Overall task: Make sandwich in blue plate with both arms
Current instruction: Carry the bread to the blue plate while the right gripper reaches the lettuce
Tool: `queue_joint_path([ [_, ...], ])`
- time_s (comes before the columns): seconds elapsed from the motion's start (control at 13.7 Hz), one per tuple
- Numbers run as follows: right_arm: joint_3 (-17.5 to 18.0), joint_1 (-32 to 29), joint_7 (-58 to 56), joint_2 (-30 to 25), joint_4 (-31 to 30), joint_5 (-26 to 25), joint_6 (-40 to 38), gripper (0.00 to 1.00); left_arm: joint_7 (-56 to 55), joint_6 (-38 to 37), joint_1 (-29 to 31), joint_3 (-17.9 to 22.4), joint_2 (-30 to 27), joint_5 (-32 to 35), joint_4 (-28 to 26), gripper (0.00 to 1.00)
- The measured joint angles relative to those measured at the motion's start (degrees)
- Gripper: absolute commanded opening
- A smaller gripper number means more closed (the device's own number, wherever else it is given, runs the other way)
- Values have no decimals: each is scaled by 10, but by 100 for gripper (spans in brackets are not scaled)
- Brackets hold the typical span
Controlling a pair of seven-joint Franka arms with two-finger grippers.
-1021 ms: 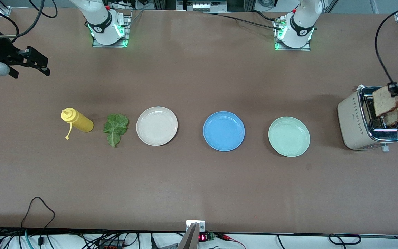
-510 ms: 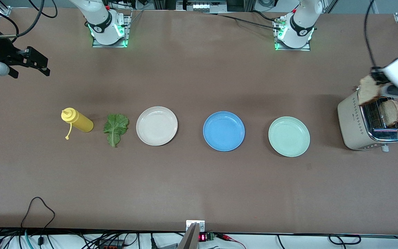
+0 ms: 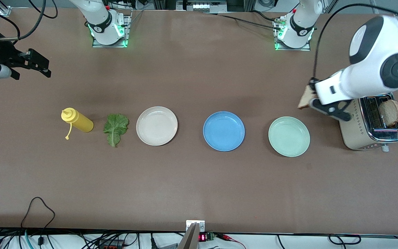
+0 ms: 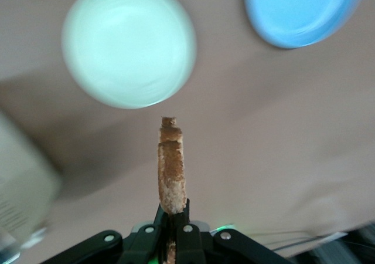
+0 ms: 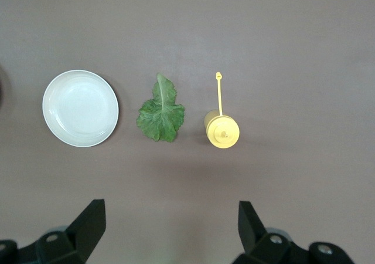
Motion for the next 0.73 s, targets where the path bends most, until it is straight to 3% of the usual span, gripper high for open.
queue_joint_path([
  [0.15,0,0,0,7,-1,0,0,100,-30,27,-23,-1,47,-82,17,0],
  [0.44,1,2,0,48,-5,0,16,100,-39,166,-39,-1,124,-225,18,0],
  [0.73,4,33,2,116,-10,2,66,100,59,313,-40,-4,176,-342,-21,0],
])
